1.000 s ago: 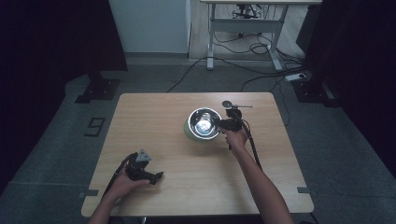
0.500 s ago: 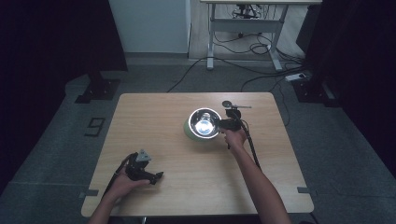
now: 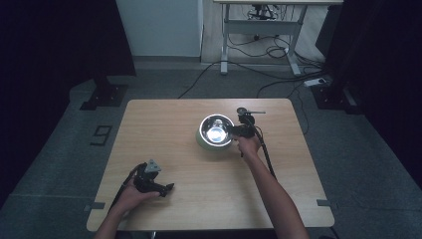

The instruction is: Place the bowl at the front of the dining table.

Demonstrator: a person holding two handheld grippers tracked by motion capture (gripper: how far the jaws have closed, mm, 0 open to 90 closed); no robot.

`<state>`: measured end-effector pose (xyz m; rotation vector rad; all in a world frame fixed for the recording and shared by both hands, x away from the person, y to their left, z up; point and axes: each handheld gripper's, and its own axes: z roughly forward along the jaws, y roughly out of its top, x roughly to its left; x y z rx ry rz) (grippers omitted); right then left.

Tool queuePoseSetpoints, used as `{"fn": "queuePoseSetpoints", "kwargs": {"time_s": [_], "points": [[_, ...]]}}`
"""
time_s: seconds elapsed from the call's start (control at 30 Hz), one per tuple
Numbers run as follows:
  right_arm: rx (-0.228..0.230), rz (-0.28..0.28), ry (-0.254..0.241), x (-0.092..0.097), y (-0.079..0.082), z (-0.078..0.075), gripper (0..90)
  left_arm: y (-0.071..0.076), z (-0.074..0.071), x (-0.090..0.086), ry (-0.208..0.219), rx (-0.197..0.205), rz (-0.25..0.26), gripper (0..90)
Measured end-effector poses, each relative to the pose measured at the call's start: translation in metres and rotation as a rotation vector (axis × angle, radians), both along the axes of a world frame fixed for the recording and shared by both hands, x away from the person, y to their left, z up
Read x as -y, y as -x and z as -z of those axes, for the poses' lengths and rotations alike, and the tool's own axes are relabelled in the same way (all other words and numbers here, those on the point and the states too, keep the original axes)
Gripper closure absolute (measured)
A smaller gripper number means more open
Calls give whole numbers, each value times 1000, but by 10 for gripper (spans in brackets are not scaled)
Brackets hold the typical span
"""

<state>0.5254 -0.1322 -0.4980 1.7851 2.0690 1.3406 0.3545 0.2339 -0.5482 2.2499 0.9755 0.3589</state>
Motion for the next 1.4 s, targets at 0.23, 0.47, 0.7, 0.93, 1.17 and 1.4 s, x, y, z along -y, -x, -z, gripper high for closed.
{"fn": "queuePoseSetpoints", "kwargs": {"time_s": [0.23, 0.47, 0.7, 0.93, 1.17, 1.4], "points": [[-1, 1, 4, -5, -5, 0, 869, 0, 0, 0, 0, 0, 1, 1], [-13, -2, 15, -13, -11, 4, 869, 0, 0, 0, 0, 0, 1, 1], [-17, 4, 8, -17, -15, 10, 869, 0, 0, 0, 1, 0, 2, 1], [-26, 15, 18, -17, -20, 17, 869, 0, 0, 0, 0, 0, 2, 1], [-27, 33, 9, -15, -26, 21, 869, 0, 0, 0, 1, 0, 2, 1], [-33, 41, 25, -16, -32, 23, 869, 0, 0, 0, 1, 0, 2, 0]]}}
